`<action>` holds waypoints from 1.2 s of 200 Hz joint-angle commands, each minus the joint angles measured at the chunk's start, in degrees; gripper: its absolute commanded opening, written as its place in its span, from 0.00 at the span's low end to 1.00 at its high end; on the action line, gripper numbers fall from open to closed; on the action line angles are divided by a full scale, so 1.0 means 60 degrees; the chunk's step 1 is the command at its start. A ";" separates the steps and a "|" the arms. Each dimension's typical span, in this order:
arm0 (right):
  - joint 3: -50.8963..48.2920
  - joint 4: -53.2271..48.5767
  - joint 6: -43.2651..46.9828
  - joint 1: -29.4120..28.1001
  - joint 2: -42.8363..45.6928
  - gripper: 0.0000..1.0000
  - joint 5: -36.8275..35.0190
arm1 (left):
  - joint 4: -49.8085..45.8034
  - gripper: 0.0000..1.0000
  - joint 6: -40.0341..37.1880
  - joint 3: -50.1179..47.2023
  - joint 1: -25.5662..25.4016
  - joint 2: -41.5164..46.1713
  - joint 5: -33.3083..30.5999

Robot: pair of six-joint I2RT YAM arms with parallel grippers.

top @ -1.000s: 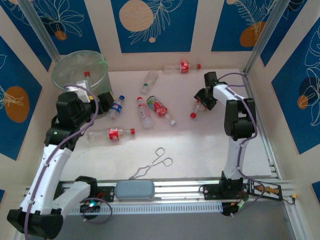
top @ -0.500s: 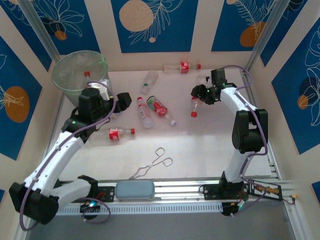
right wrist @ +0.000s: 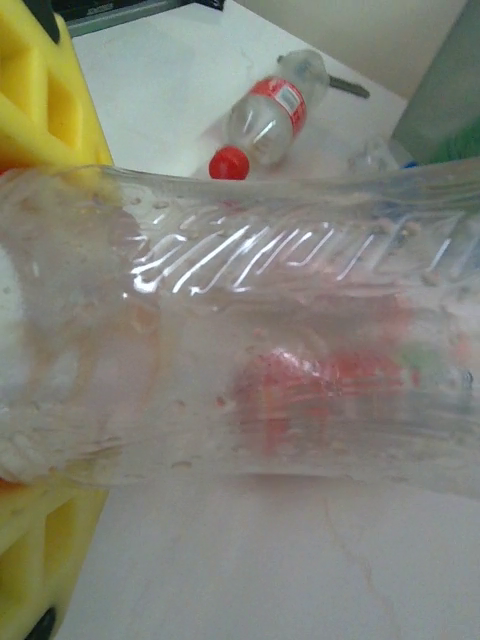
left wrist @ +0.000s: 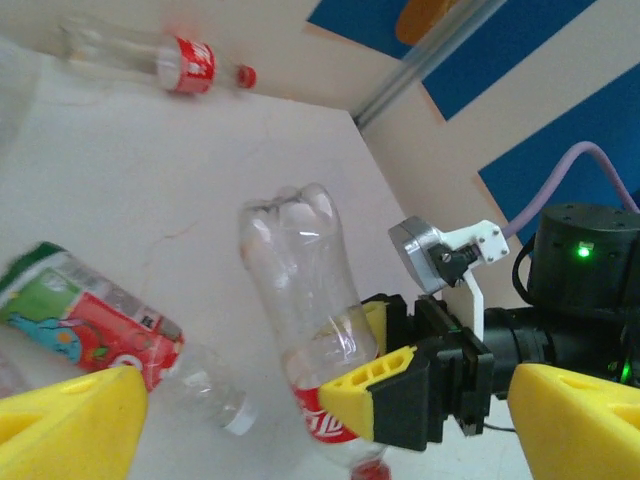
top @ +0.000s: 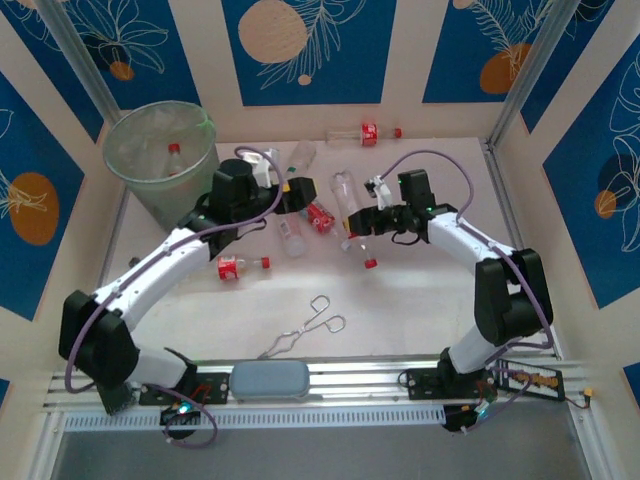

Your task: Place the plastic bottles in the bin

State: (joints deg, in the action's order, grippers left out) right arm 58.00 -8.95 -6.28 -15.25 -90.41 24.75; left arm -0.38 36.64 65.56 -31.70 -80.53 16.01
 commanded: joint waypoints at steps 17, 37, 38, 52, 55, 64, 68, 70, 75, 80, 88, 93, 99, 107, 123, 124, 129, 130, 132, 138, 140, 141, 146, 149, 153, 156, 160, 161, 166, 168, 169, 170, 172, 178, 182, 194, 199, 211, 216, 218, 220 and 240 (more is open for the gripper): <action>-0.1036 0.2733 -0.0817 -0.0441 0.0775 0.54 0.0536 | 0.0734 1.00 0.0253 0.0295 -0.0504 -0.0698 0.0492; -0.0974 0.2693 -0.0882 -0.0597 0.0800 0.55 0.0629 | 0.1097 1.00 0.0474 0.0258 -0.0628 -0.0978 0.0502; -0.0970 0.2671 -0.0870 -0.0610 0.0801 0.55 0.0632 | 0.1122 1.00 0.0487 0.0261 -0.0631 -0.0992 0.0506; -0.0916 0.2611 -0.0809 -0.0716 0.0833 0.55 0.0697 | 0.1278 1.00 0.0543 0.0355 -0.0767 -0.1221 0.0501; -0.0926 0.2642 -0.0813 -0.0736 0.0851 0.55 0.0725 | 0.1279 1.00 0.0556 0.0379 -0.0797 -0.1283 0.0489; -0.1011 0.2822 -0.0880 -0.0793 0.0923 0.55 0.0816 | 0.1307 1.00 0.0572 0.0436 -0.0876 -0.1445 0.0464; -0.1043 0.2916 -0.0931 -0.0799 0.0952 0.55 0.0872 | 0.1334 1.00 0.0583 0.0440 -0.0889 -0.1518 0.0455; -0.1058 0.2954 -0.0956 -0.0810 0.0952 0.55 0.0892 | 0.1348 1.00 0.0597 0.0462 -0.0907 -0.1545 0.0453; -0.1106 0.3065 -0.1011 -0.0814 0.0986 0.55 0.0961 | 0.1412 1.00 0.0634 0.0455 -0.0918 -0.1632 0.0452; -0.1133 0.3161 -0.1066 -0.0842 0.0991 0.55 0.1018 | 0.1471 0.99 0.0671 0.0455 -0.0915 -0.1696 0.0438; -0.1166 0.3256 -0.1150 -0.0836 0.0970 0.55 0.1160 | 0.1547 0.98 0.0736 0.0455 -0.0921 -0.1791 0.0419; -0.1188 0.3323 -0.1194 -0.0846 0.0988 0.55 0.1234 | 0.1591 0.97 0.0768 0.0471 -0.0917 -0.1838 0.0399; -0.1226 0.3409 -0.1252 -0.0867 0.1004 0.55 0.1273 | 0.1641 0.96 0.0783 0.0485 -0.0917 -0.1893 0.0391; -0.1304 0.3550 -0.1343 -0.0886 0.1040 0.55 0.1302 | 0.1707 0.94 0.0842 0.0510 -0.0915 -0.1960 0.0372; -0.1401 0.3721 -0.1443 -0.0932 0.1062 0.55 0.1354 | 0.1832 0.90 0.0907 0.0565 -0.0918 -0.2058 0.0336; -0.1403 0.3727 -0.1450 -0.0939 0.1063 0.55 0.1361 | 0.1842 0.90 0.0908 0.0561 -0.0915 -0.2067 0.0320; -0.1417 0.3750 -0.1462 -0.0961 0.1072 0.55 0.1373 | 0.1867 0.88 0.0916 0.0572 -0.0921 -0.2076 0.0306; -0.1418 0.3756 -0.1467 -0.0968 0.1068 0.55 0.1371 | 0.1873 0.88 0.0927 0.0572 -0.0917 -0.2083 0.0298; -0.1412 0.3761 -0.1460 -0.0973 0.1073 0.55 0.1372 | 0.1889 0.88 0.0936 0.0561 -0.0917 -0.2100 0.0289; -0.1418 0.3748 -0.1459 -0.0988 0.1067 0.55 0.1378 | 0.1936 0.86 0.0953 0.0578 -0.0912 -0.2130 0.0269; -0.1419 0.3748 -0.1458 -0.1000 0.1065 0.55 0.1374 | 0.1949 0.85 0.0964 0.0581 -0.0916 -0.2141 0.0274; -0.1419 0.3748 -0.1450 -0.0995 0.1065 0.55 0.1371 | 0.1959 0.85 0.0959 0.0584 -0.0914 -0.2145 0.0275; -0.1419 0.3759 -0.1443 -0.1006 0.1077 0.55 0.1373 | 0.2000 0.83 0.0981 0.0582 -0.0918 -0.2162 0.0276; -0.1428 0.3762 -0.1439 -0.1008 0.1074 0.55 0.1370 | 0.2021 0.82 0.1001 0.0586 -0.0919 -0.2175 0.0278; -0.1433 0.3776 -0.1440 -0.1004 0.1079 0.55 0.1389 | 0.2051 0.81 0.1016 0.0587 -0.0924 -0.2186 0.0269; -0.1441 0.3797 -0.1430 -0.1010 0.1079 0.56 0.1400 | 0.2066 0.81 0.1023 0.0587 -0.0914 -0.2192 0.0262; -0.1468 0.3839 -0.1428 -0.1008 0.1076 0.56 0.1428 | 0.2083 0.79 0.1037 0.0596 -0.0919 -0.2204 0.0248; -0.1473 0.3852 -0.1428 -0.1006 0.1077 0.56 0.1435 | 0.2092 0.79 0.1047 0.0599 -0.0923 -0.2206 0.0240; -0.1500 0.3902 -0.1464 -0.1015 0.1079 0.56 0.1480 | 0.2112 0.77 0.1068 0.0598 -0.0913 -0.2229 0.0221; -0.1509 0.3925 -0.1470 -0.1021 0.1072 0.56 0.1498 | 0.2118 0.76 0.1088 0.0590 -0.0920 -0.2246 0.0218; -0.1515 0.3932 -0.1464 -0.1027 0.1076 0.56 0.1514 | 0.2123 0.76 0.1087 0.0596 -0.0923 -0.2249 0.0218; -0.1518 0.3942 -0.1461 -0.1023 0.1077 0.56 0.1521 | 0.2126 0.75 0.1086 0.0599 -0.0925 -0.2250 0.0218; -0.1517 0.3957 -0.1469 -0.1023 0.1071 0.56 0.1542 | 0.2139 0.74 0.1085 0.0601 -0.0919 -0.2262 0.0217; -0.1527 0.3967 -0.1464 -0.1027 0.1064 0.56 0.1591 | 0.2141 0.71 0.1122 0.0633 -0.0913 -0.2289 0.0214; -0.1539 0.3968 -0.1470 -0.1026 0.1065 0.56 0.1601 | 0.2144 0.70 0.1128 0.0646 -0.0923 -0.2308 0.0217; -0.1565 0.3967 -0.1472 -0.1030 0.1060 0.57 0.1579 | 0.2186 0.63 0.1172 0.0678 -0.0920 -0.2353 0.0239; -0.1553 0.3933 -0.1453 -0.1022 0.1057 0.57 0.1567 | 0.2213 0.60 0.1187 0.0677 -0.0919 -0.2347 0.0232; -0.1546 0.3882 -0.1428 -0.1027 0.1090 0.58 0.1559 | 0.2233 0.54 0.1199 0.0676 -0.0914 -0.2333 0.0197; -0.1548 0.3879 -0.1425 -0.1026 0.1117 0.59 0.1569 | 0.2232 0.51 0.1202 0.0683 -0.0914 -0.2332 0.0188; -0.1561 0.3879 -0.1416 -0.1021 0.1114 0.60 0.1568 | 0.2232 0.50 0.1195 0.0681 -0.0913 -0.2327 0.0177; -0.1565 0.3868 -0.1425 -0.1019 0.1125 0.60 0.1561 | 0.2221 0.50 0.1190 0.0684 -0.0912 -0.2326 0.0174; -0.1569 0.3757 -0.1357 -0.1024 0.1193 0.69 0.1632 | 0.2137 0.49 0.1119 0.0686 -0.0912 -0.2290 0.0130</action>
State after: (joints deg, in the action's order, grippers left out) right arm 49.21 13.54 -15.35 -20.78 -85.54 31.77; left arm 10.11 43.44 67.46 -36.80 -93.93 16.71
